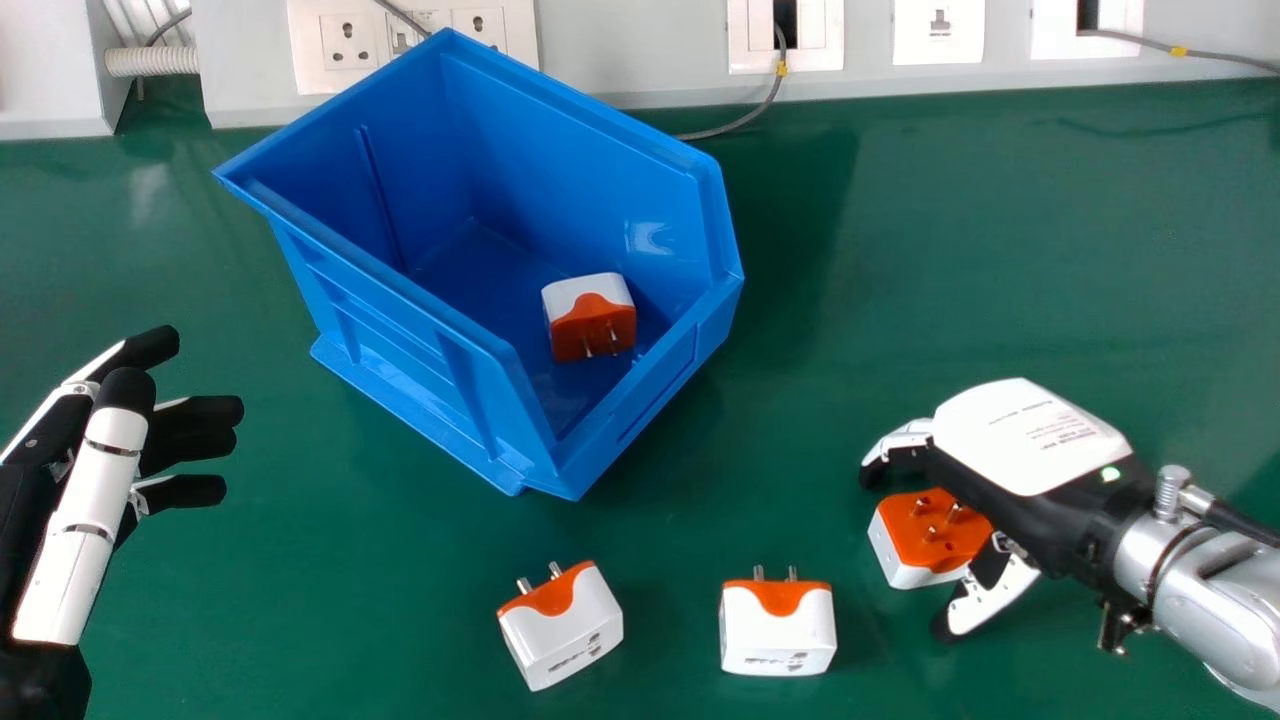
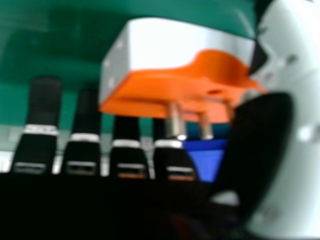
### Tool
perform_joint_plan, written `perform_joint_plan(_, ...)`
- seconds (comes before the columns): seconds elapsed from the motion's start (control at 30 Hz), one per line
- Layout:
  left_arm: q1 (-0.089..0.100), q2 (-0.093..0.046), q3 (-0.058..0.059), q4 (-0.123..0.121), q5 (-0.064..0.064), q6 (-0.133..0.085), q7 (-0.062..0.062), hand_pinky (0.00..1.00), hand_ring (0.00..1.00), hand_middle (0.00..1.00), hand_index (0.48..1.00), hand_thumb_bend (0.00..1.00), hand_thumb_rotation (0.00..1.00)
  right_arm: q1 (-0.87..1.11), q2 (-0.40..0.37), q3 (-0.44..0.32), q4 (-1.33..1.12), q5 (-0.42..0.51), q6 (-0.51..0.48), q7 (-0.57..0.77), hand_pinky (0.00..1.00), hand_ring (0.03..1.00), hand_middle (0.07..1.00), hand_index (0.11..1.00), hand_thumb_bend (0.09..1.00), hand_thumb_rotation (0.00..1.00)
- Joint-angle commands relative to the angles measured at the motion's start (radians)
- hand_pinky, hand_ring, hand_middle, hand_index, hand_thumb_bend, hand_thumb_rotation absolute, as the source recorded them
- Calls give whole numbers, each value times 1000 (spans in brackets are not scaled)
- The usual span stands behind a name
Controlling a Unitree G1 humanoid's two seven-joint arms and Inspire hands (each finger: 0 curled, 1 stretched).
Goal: Pick all objects and put in blue box
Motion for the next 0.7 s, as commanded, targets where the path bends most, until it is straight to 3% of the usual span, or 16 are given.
perform_joint_plan(0.0, -3, 12, 14, -10, 0, -5, 0, 642, 710, 698, 843, 469, 890, -5, -67, -32, 55, -31, 57, 6, 456, 736, 801, 731, 453, 0)
perform_joint_plan(0.3, 1, 12, 14, -17, 1, -6, 0, 639, 710, 697, 842, 467, 890, -3, -62, -32, 68, -32, 43, -44, 446, 699, 782, 717, 442, 0)
perform_joint_plan(0.67, 5, 7, 13, -27, -5, 1, 1, 638, 710, 697, 842, 467, 890, -4, -41, 13, 132, -174, 79, -317, 389, 565, 657, 609, 461, 0)
